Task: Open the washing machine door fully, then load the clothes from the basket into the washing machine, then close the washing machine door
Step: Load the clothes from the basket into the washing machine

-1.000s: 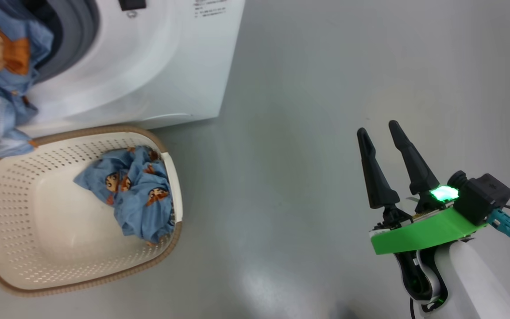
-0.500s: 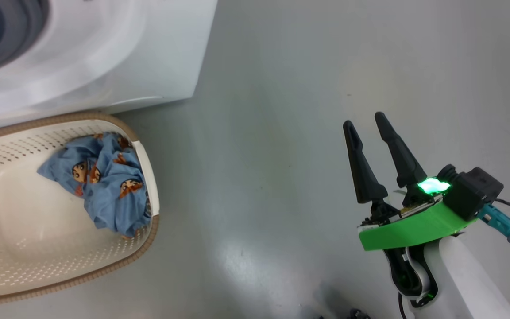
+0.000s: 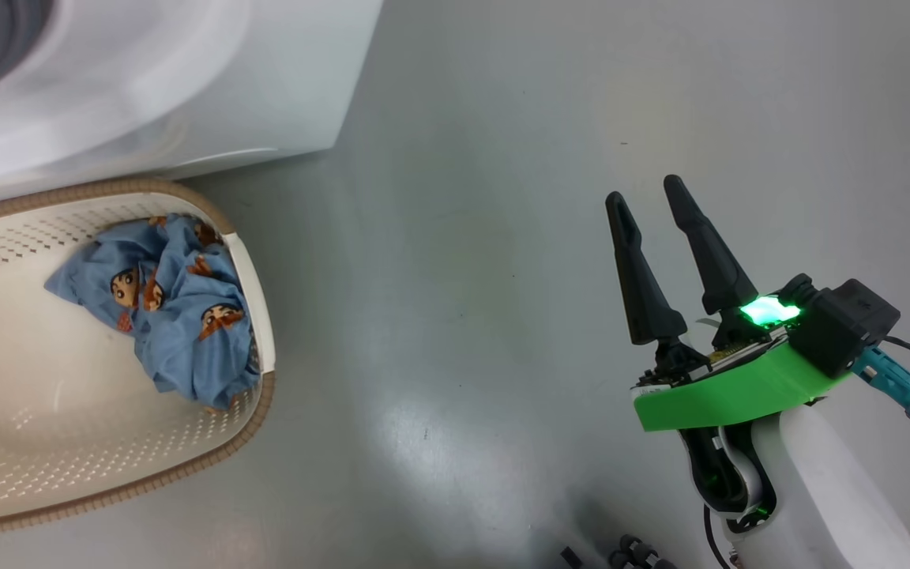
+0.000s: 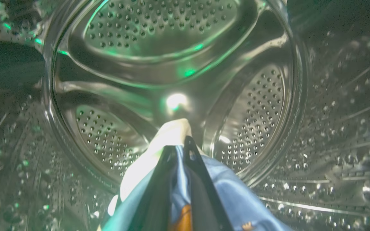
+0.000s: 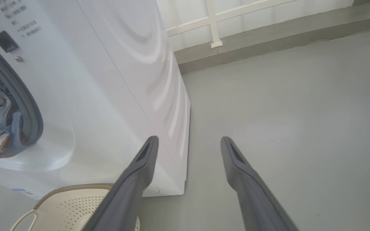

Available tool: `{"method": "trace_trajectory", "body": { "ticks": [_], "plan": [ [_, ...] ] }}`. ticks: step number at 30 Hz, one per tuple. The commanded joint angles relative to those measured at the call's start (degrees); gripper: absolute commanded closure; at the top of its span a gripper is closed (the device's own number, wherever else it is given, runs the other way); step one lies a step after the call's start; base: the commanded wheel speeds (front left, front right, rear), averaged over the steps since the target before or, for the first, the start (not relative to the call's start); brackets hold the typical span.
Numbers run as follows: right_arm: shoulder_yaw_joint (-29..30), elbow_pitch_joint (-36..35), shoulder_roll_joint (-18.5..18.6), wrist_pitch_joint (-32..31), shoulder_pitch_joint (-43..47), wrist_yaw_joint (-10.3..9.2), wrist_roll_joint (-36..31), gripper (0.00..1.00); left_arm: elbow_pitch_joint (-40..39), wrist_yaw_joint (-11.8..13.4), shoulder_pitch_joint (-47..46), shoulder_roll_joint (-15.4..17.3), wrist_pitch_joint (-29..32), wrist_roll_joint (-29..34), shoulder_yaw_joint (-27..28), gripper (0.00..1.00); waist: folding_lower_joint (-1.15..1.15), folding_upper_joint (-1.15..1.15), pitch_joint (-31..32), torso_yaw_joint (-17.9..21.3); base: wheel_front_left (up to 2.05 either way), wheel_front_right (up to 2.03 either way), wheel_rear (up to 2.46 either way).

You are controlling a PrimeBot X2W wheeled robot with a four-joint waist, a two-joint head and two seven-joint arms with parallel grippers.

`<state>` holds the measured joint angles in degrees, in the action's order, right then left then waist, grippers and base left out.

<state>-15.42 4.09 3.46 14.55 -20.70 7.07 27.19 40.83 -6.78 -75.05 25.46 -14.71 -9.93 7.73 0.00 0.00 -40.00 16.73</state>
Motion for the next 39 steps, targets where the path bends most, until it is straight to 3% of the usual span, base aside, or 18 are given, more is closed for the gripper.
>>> {"method": "trace_trajectory", "body": {
  "ticks": [1, 3, 5, 6, 14, 22, 25, 31, 39],
  "plan": [
    [-1.3, -1.3, -0.2, 0.4, 0.7, 0.42, -0.9, 0.00, -1.1, -0.1, 1.6, 2.4, -0.3, 0.7, 0.6, 1.00, 0.00, 0.00, 0.1, -0.1, 0.00, 0.00, 0.00],
    [-1.4, -1.2, -0.3, 0.4, 0.7, 0.42, -0.9, 0.00, 1.2, -0.3, 2.1, 2.2, -0.3, 0.8, 0.5, 1.00, 0.00, 0.00, 0.2, -0.2, 0.00, 0.00, 0.00],
    [-1.5, -1.0, -0.3, 0.4, 0.9, 0.42, -0.9, 0.00, 5.5, -0.4, 2.2, 2.0, -0.3, 1.0, -0.1, 0.51, 0.00, 0.00, 0.6, -0.4, 0.00, 0.00, 0.00],
    [-1.5, -1.0, -0.3, 0.4, 1.0, 0.42, -0.9, 0.00, 7.3, -0.4, 2.1, 2.0, -0.3, 1.4, -0.8, 0.00, 0.00, 0.00, 0.7, -0.5, 0.00, 0.00, 0.00],
    [-1.5, -0.6, -0.2, 0.4, 1.3, 0.42, -0.9, 0.00, 23.1, -0.6, -2.5, 2.3, 1.0, 2.1, -5.0, 0.00, 0.00, 0.00, 1.9, -1.1, 0.00, 0.00, 0.00],
    [-1.3, -0.4, 0.0, 0.4, 1.3, 0.42, -0.9, 0.00, 27.3, -0.7, -4.6, 1.9, 0.1, 0.2, -7.4, 0.00, 0.00, 0.00, 3.0, -1.7, 0.00, 0.00, 0.00],
    [-1.1, -0.3, 0.2, 0.4, 1.3, 0.42, -0.9, 0.00, 26.5, -0.7, -4.1, 1.4, -0.2, -1.6, -7.6, 0.00, 0.00, 0.00, 3.3, -2.0, 0.00, 0.00, 0.00],
    [-0.8, -0.4, 0.5, 0.4, 1.3, 0.42, -0.9, 0.00, 17.1, -0.7, 1.0, 0.8, -0.3, -4.7, -6.4, 0.00, 0.00, 0.00, 4.1, -2.7, 0.00, 0.00, 0.00],
    [-0.1, -0.6, 1.2, 0.4, 1.8, 0.42, -0.9, 0.00, 6.0, -0.7, 9.8, -0.8, -0.3, -4.4, -3.0, 0.00, 0.00, 0.00, 5.3, -3.2, 0.00, 0.00, 0.00]
  ]
}}
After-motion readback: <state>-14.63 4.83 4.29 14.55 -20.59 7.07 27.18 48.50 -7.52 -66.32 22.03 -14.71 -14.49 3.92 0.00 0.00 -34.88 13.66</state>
